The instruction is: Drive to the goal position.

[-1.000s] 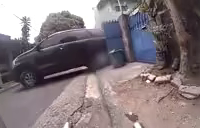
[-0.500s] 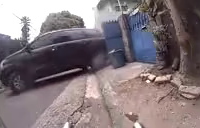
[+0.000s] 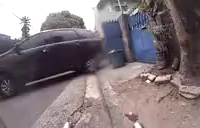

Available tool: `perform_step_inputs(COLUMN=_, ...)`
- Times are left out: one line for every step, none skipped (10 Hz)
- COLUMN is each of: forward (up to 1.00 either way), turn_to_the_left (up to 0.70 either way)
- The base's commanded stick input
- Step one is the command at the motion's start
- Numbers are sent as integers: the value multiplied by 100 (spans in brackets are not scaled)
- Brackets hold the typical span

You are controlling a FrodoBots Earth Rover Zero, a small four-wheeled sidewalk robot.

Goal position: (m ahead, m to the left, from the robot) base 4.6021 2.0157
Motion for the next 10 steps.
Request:
perform_step_inputs(forward=4, turn_to_the_left=0)
perform_step_inputs(forward=4, turn_to_the_left=0)
perform_step_inputs(forward=4, turn_to_the_left=0)
perform_step_inputs(forward=4, turn_to_the_left=0)
perform_step_inputs(forward=4, turn_to_the_left=0)
perform_step_inputs(forward=4, turn_to_the_left=0)
perform_step_inputs(forward=4, turn_to_the_left=0)
perform_step_inputs(forward=4, turn_to_the_left=0)
perform_step_inputs(forward=4, turn_to_the_left=0)
perform_step_inputs(forward=5, turn_to_the_left=0)
